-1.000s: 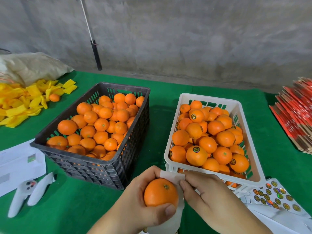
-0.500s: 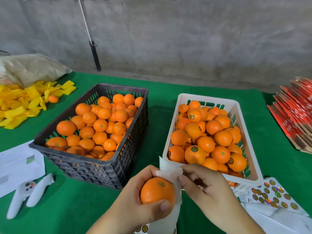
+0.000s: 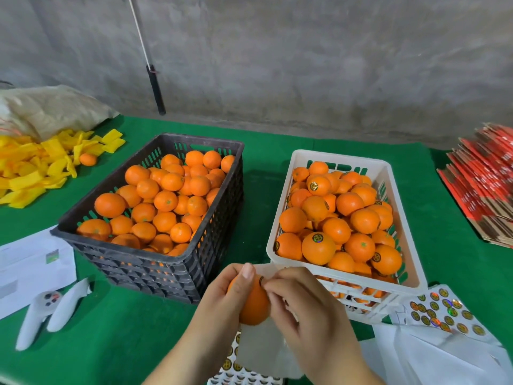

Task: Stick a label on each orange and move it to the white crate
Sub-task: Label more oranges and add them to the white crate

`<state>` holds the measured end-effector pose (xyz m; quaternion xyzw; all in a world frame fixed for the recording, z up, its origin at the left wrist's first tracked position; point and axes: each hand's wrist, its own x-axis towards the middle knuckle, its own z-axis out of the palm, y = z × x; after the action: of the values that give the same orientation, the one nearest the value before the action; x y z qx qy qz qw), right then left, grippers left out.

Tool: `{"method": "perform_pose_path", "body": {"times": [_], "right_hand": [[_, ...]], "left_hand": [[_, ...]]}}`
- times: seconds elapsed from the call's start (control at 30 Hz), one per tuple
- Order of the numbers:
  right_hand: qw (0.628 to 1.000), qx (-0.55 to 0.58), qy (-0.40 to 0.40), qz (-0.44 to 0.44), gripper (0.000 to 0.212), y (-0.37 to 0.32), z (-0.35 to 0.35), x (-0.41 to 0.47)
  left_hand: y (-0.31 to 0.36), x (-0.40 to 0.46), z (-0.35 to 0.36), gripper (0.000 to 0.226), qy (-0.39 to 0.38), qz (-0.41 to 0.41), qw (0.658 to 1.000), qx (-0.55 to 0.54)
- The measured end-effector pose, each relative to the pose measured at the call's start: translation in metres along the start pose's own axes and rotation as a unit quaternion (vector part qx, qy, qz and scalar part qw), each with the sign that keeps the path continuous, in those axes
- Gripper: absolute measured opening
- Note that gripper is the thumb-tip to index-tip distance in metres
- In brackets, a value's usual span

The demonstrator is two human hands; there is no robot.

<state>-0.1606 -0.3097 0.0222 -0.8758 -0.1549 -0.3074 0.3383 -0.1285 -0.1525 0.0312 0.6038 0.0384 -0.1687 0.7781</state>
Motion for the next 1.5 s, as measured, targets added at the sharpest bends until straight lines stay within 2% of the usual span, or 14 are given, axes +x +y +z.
{"method": "perform_pose_path", "body": {"times": [0.13, 0.2, 0.27, 0.33, 0.4, 0.47, 0.57, 0.9, 0.97, 1.1, 1.23, 1.37, 1.43, 1.5], "right_hand": [[0.996, 0.085, -0.012, 0.03, 0.011, -0.004, 0.001, -0.003], [0.989, 0.123, 0.012, 0.078, 0.01, -0.007, -0.001, -0.001], [0.987, 0.111, 0.057, 0.102, 0.011, -0.007, -0.005, 0.001], [0.994, 0.038, 0.084, 0.063, 0.017, -0.008, -0.007, 0.002], [0.998, -0.008, 0.06, 0.003, 0.019, -0.012, -0.002, -0.001], [0.999, 0.001, 0.028, -0.029, 0.017, -0.016, 0.003, -0.005], [0.999, 0.04, 0.014, -0.028, 0.016, -0.015, 0.005, -0.008], [0.997, 0.051, -0.003, -0.051, 0.012, -0.012, 0.001, -0.011], [0.996, 0.068, -0.021, -0.045, 0.021, -0.013, 0.0, -0.012], [0.993, 0.041, -0.103, -0.049, 0.057, -0.014, 0.009, -0.017], [0.989, 0.087, -0.116, -0.024, 0.069, -0.009, 0.008, -0.019], [0.986, 0.145, -0.079, 0.01, 0.075, -0.001, -0.009, -0.021], [0.991, 0.117, -0.027, 0.066, 0.073, 0.019, -0.026, -0.019], [0.995, 0.024, 0.03, 0.097, 0.067, 0.055, -0.045, -0.019]], "left_hand": [[-0.001, -0.003, 0.001, 0.05, 0.018, -0.022, 0.998, -0.058], [-0.001, -0.003, 0.002, 0.057, 0.036, -0.031, 0.996, -0.077], [-0.001, -0.004, 0.002, 0.056, 0.04, -0.033, 0.996, -0.072], [-0.001, -0.006, 0.003, 0.045, 0.044, -0.035, 0.996, -0.062], [0.001, -0.01, 0.005, 0.039, 0.04, -0.027, 0.997, -0.066], [0.003, -0.013, 0.007, 0.049, 0.04, -0.026, 0.996, -0.078], [0.006, -0.018, 0.009, 0.064, 0.045, -0.04, 0.994, -0.094], [0.005, -0.02, 0.007, 0.066, 0.066, -0.048, 0.99, -0.113], [0.004, -0.019, 0.008, 0.063, 0.067, -0.07, 0.987, -0.131], [0.002, -0.015, 0.004, 0.042, 0.054, -0.152, 0.969, -0.188], [0.001, -0.007, -0.007, 0.032, 0.022, -0.183, 0.961, -0.205], [0.0, 0.0, -0.012, 0.045, 0.035, -0.146, 0.977, -0.151], [-0.005, 0.004, -0.015, 0.039, 0.054, -0.114, 0.982, -0.138], [-0.007, 0.005, -0.017, 0.04, 0.052, -0.093, 0.985, -0.136]]}}
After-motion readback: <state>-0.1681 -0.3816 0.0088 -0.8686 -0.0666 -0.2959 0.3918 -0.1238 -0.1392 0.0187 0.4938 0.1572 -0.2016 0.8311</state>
